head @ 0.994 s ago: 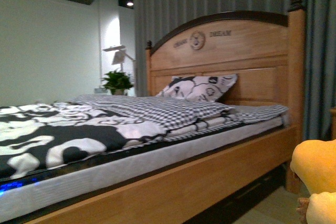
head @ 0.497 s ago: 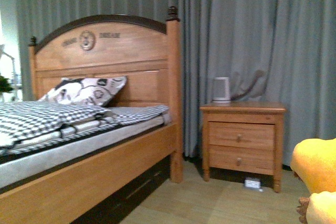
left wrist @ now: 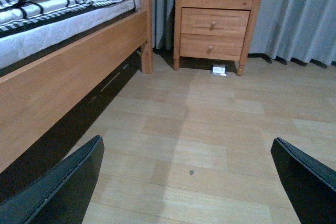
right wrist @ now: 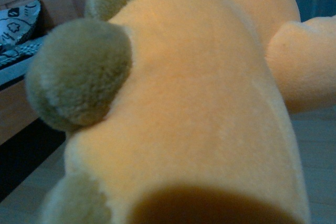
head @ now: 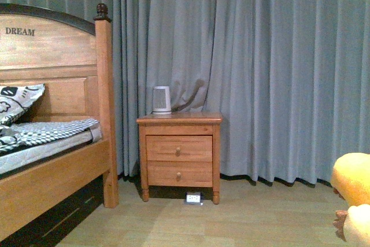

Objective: Put away toys

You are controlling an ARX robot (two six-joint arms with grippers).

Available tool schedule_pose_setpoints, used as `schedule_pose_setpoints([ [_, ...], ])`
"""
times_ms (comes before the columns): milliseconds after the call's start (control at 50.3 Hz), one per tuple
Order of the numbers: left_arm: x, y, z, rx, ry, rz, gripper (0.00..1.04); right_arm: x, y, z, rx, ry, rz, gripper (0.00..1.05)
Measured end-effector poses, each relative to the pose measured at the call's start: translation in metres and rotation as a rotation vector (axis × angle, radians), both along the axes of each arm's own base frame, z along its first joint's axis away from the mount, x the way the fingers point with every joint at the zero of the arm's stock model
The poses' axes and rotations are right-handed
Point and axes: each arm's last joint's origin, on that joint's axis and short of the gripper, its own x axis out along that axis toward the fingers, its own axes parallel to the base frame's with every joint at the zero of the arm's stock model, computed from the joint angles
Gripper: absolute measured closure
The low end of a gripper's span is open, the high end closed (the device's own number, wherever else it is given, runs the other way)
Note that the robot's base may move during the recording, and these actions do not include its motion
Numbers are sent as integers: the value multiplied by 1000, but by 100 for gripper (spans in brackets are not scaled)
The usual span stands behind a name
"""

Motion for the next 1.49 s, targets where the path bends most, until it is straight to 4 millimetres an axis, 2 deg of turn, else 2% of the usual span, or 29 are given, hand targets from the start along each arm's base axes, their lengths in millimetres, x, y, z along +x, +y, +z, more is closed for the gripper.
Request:
schedule_pose_setpoints([
  [1492, 0, 0, 0, 0, -1, 0, 6, 0, 0, 0, 1, 0, 10, 83],
])
